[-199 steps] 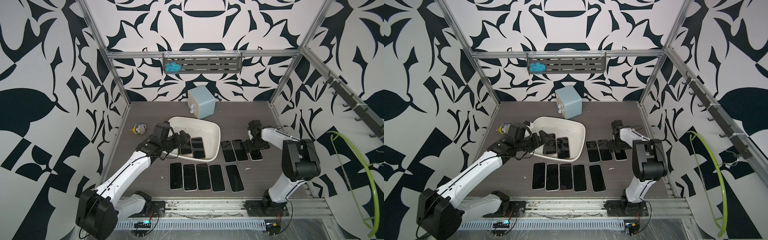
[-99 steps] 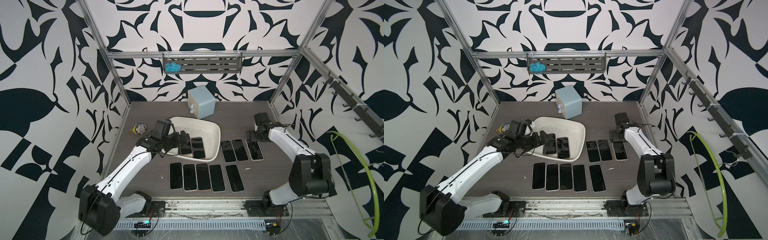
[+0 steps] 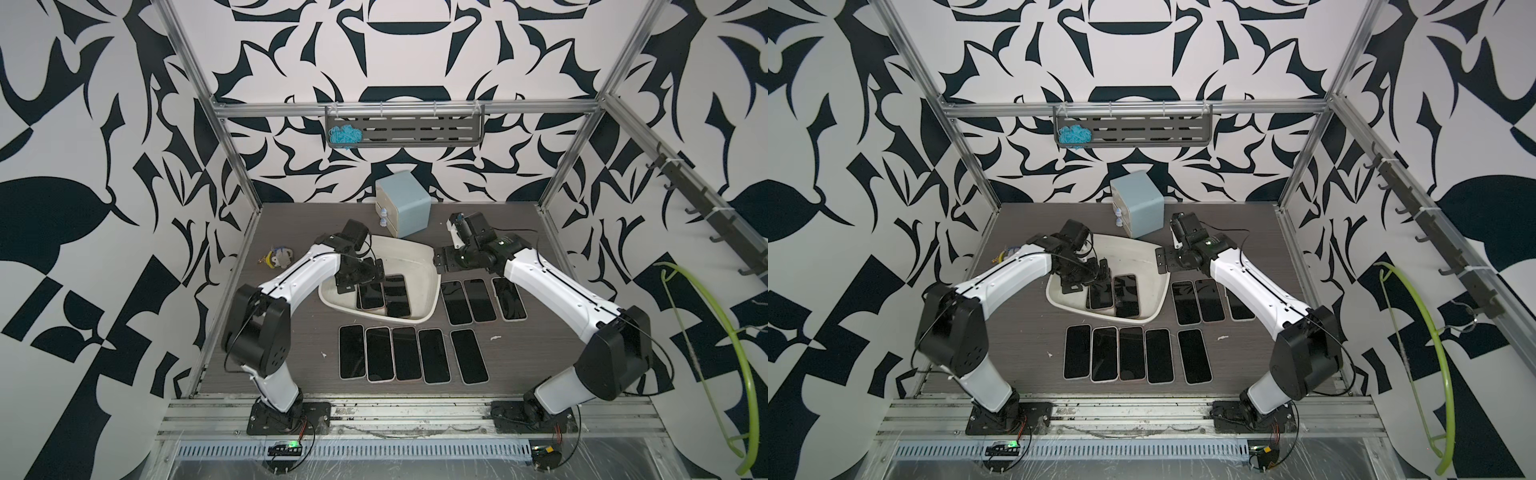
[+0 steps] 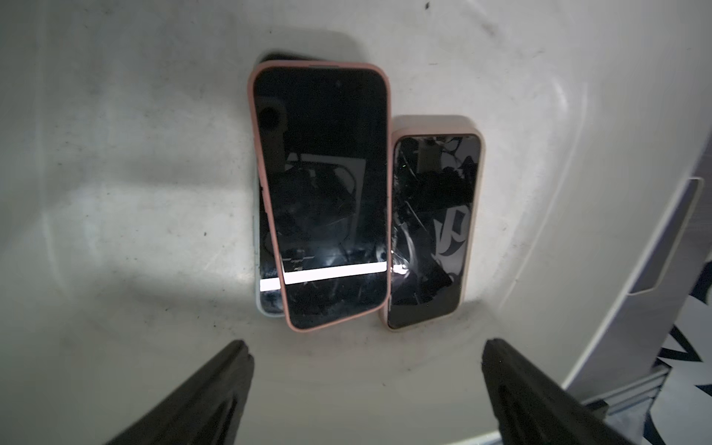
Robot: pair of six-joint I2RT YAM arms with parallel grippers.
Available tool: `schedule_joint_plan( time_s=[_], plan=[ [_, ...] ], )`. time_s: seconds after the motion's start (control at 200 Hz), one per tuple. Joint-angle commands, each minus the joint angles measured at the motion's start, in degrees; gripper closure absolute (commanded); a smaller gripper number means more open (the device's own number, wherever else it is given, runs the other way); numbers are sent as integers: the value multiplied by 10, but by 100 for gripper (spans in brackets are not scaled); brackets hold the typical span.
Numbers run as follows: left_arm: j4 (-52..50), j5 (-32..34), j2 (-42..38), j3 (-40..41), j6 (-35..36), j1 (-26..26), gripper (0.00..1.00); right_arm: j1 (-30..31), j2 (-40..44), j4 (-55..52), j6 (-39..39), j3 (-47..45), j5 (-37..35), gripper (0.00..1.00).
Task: Take the phone out of the storage box
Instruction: Pick up the phone from the storage box.
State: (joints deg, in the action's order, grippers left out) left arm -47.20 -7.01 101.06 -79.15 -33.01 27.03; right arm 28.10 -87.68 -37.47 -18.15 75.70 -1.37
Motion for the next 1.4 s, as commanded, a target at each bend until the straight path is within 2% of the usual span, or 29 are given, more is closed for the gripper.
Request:
schedule_joint_plan(
  time_s=[0.0, 0.22, 0.575, 0.85, 1.4],
  plan=[
    [-77, 40, 37, -50, 35, 5, 0, -2, 37, 18, -38, -18, 41, 1],
    [-108, 69, 111, -111, 34, 7, 2, -2, 51, 14, -24, -51, 39, 1],
    [-115, 63, 184, -174, 36, 8, 3, -3, 73, 14, 8, -92, 34, 1],
    [-116, 84, 205, -175, 39, 8, 6, -4, 67, 13, 7, -99, 36, 1],
    [-127, 70, 239, -177, 53, 9, 8, -4, 80, 12, 9, -114, 27, 1]
  ],
)
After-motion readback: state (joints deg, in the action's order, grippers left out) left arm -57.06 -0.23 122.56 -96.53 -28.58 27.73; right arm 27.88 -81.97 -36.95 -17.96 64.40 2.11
